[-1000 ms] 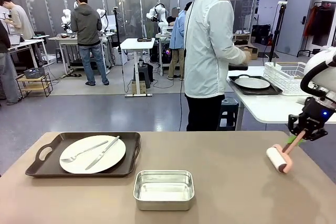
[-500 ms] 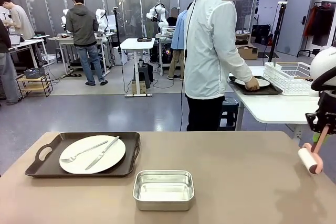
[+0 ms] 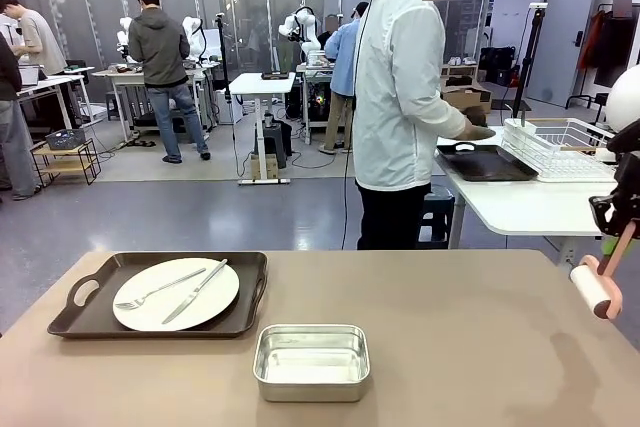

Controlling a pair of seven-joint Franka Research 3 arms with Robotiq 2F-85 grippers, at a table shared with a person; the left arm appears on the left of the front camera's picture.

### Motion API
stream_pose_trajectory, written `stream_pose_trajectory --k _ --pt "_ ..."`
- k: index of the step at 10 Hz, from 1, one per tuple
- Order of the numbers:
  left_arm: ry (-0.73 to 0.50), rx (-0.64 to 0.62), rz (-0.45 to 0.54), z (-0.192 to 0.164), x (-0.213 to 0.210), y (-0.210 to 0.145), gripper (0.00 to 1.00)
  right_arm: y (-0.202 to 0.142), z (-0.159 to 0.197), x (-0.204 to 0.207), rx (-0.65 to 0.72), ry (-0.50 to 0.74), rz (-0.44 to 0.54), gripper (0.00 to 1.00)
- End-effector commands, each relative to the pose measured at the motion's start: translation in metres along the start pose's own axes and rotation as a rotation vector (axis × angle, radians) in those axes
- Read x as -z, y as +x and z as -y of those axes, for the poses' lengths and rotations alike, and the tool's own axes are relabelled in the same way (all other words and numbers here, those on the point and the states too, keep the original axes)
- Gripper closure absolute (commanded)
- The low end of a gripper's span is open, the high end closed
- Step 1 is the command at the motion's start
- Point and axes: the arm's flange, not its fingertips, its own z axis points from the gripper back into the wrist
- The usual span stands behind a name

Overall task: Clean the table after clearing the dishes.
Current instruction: When the left (or right) Handle tray is removed, use the left hand (or right hand) to clean the left (or right) side of the table with the Lint Roller, then place the Lint Roller back on top of the Airtight Container.

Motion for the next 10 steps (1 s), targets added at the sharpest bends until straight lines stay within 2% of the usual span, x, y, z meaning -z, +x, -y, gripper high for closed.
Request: stream_pose_trajectory --k 1,10 --pt "-0.012 0.003 0.006 0.0020 -0.0024 -0.0002 0.00 0.0029 0.0025 -0.0013 0.006 -0.001 0.003 0.79" --pt "-0.012 0.003 0.006 0.0020 -0.0024 -0.0002 0.00 0.0029 0.0025 -0.0013 0.006 -0.001 0.003 0.79"
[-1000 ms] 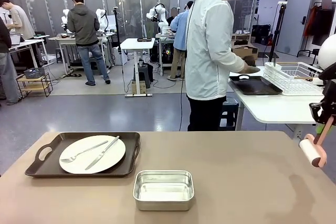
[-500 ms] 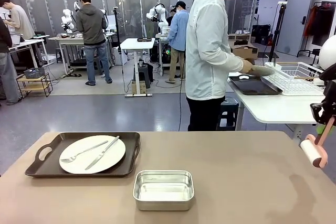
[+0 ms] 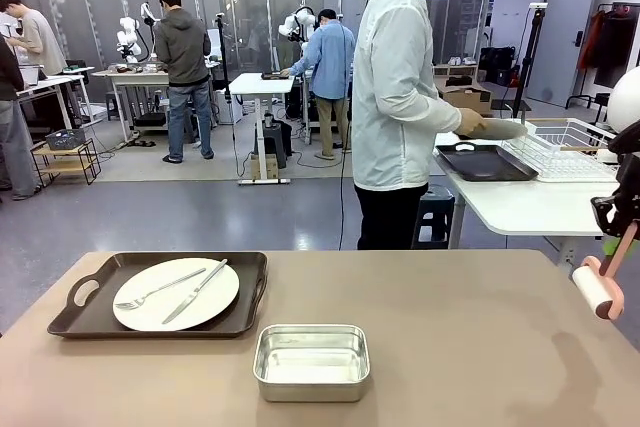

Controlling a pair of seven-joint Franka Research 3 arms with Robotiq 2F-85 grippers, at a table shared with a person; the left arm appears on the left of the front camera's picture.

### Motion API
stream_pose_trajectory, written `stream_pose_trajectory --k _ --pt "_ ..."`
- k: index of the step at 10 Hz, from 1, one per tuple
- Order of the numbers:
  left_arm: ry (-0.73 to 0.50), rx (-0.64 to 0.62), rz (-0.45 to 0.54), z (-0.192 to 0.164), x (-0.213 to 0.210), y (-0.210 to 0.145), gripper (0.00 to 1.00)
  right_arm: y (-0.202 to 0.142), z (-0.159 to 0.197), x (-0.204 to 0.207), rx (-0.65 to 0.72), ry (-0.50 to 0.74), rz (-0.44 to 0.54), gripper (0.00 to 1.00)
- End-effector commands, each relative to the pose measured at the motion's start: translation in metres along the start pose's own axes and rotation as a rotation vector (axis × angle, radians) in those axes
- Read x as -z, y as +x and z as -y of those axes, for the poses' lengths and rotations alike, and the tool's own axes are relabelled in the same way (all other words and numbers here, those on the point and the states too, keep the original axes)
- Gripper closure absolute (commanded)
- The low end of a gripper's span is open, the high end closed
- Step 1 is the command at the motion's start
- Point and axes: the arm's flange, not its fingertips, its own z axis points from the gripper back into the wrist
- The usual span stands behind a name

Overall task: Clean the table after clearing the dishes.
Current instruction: Place the Lint Roller back on top of the Airtight Container.

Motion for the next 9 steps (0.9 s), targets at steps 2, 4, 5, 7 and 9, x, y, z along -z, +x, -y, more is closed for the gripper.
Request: stream_pose_trajectory --k 2,4,5,7,9 --pt "-0.012 0.003 0.006 0.002 -0.002 0.000 0.00 0.002 0.000 -0.002 0.001 -0.001 0.005 0.79" --pt "-0.012 0.003 0.006 0.002 -0.002 0.000 0.00 0.002 0.000 -0.002 0.001 -0.001 0.005 0.79" --pt "-0.012 0.003 0.006 0.002 -0.002 0.000 0.00 0.002 0.000 -0.002 0.001 -0.001 0.005 0.79" --pt "-0.012 0.003 0.006 0.002 -0.002 0.000 0.00 -0.009 -0.023 -0.018 -0.148 0.098 0.088 0.79" --pt "-0.012 0.003 0.006 0.002 -0.002 0.000 0.00 -0.029 -0.076 -0.044 -0.380 0.091 0.142 0.79"
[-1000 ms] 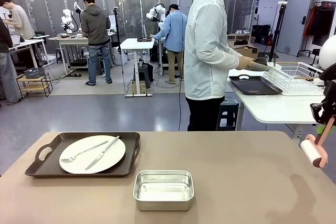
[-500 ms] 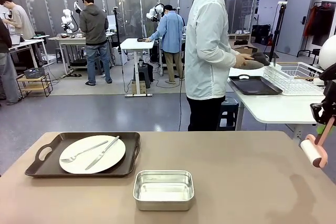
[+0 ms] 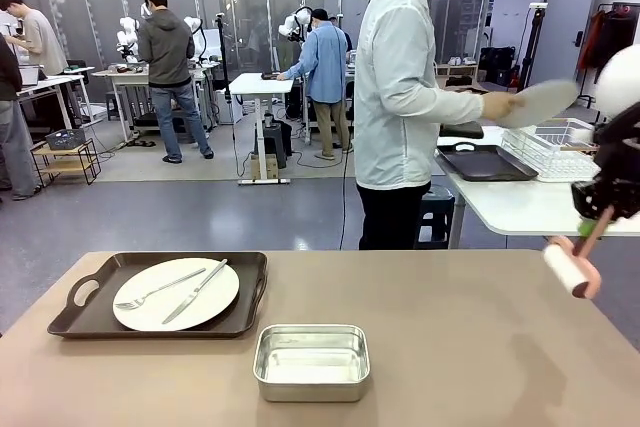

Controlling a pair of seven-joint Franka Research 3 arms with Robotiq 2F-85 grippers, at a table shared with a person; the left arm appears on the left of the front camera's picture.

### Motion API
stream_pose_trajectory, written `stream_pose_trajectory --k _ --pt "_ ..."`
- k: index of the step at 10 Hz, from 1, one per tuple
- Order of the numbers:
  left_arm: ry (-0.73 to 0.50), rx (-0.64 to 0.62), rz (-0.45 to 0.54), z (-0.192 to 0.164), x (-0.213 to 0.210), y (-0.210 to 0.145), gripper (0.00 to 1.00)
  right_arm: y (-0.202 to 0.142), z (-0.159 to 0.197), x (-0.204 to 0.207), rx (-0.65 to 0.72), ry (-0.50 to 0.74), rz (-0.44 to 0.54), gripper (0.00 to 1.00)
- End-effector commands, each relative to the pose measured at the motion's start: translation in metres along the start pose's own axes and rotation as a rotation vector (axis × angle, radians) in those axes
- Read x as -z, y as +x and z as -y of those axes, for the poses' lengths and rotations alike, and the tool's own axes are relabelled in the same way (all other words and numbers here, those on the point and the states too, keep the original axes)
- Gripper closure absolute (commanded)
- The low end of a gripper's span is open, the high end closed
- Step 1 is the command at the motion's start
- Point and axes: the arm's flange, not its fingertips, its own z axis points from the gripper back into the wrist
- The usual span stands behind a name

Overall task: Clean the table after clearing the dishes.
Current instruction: Place the Lint Roller back on top of the Airtight Container.

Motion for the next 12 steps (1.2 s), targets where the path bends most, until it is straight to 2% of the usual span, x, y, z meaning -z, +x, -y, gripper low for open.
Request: stream_pose_trajectory --k 1,4,5,8,10,12 --pt "-0.012 0.003 0.006 0.002 -0.003 0.000 0.00 -0.017 -0.069 -0.020 -0.274 0.047 0.056 0.79" --pt "-0.012 0.003 0.006 0.002 -0.003 0.000 0.00 -0.034 -0.211 -0.033 -0.686 0.012 0.072 0.79" --pt "-0.012 0.003 0.006 0.002 -0.003 0.000 0.00 -0.036 -0.261 -0.033 -0.797 -0.057 0.099 0.79" --pt "-0.012 0.003 0.006 0.002 -0.003 0.000 0.00 -0.050 -0.372 -0.040 -1.100 -0.013 0.063 0.79" --pt "-0.012 0.003 0.006 0.002 -0.003 0.000 0.00 -0.075 -0.429 -0.050 -1.287 0.080 0.046 0.79" --pt "-0.012 0.003 0.006 0.002 -0.003 0.000 0.00 -0.110 -0.459 -0.035 -1.416 0.127 -0.022 0.79"
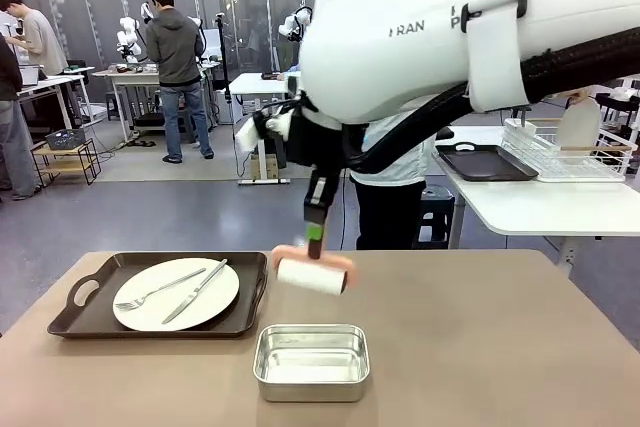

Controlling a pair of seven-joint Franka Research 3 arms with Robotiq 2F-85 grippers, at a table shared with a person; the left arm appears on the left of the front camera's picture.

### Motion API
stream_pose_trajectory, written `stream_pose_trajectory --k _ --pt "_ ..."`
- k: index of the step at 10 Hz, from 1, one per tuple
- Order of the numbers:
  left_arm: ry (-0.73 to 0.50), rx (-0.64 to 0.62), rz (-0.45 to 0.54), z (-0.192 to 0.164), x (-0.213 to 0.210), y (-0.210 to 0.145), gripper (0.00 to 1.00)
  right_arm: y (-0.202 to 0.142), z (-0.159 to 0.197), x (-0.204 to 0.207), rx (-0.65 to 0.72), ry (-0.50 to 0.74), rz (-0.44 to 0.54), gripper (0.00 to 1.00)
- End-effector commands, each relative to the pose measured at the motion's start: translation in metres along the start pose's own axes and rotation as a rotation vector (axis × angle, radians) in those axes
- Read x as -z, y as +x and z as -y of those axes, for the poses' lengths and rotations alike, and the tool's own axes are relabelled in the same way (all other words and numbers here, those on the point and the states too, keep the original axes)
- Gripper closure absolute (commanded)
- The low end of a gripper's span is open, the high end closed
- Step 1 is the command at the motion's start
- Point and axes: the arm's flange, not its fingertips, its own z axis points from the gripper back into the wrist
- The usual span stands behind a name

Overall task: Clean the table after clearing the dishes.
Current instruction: Place the Lint Roller back on top of the Airtight Container.

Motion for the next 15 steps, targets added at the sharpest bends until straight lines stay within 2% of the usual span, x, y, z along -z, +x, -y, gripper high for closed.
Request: stream_pose_trajectory --k 1,2,3,4,5,11,15 --pt "-0.012 0.003 0.006 0.002 -0.003 0.000 0.00 0.001 -0.022 0.023 -0.114 0.069 -0.048 0.79" --pt "-0.012 0.003 0.006 0.002 -0.003 0.000 0.00 0.002 -0.030 0.036 -0.137 0.073 -0.085 0.79" --pt "-0.012 0.003 0.006 0.002 -0.003 0.000 0.00 0.002 -0.034 0.046 -0.071 0.066 -0.094 0.79" --pt "-0.012 0.003 0.006 0.002 -0.003 0.000 0.00 0.003 -0.039 0.052 0.016 -0.046 -0.058 0.79" --pt "-0.012 0.003 0.006 0.002 -0.003 0.000 0.00 0.008 -0.037 0.041 -0.101 0.083 -0.077 0.79" --pt "-0.012 0.003 0.006 0.002 -0.003 0.000 0.00 0.008 -0.035 0.043 -0.081 0.064 -0.083 0.79" --pt "-0.012 0.003 0.006 0.002 -0.003 0.000 0.00 0.020 -0.001 0.086 -0.138 0.164 -0.075 0.79"
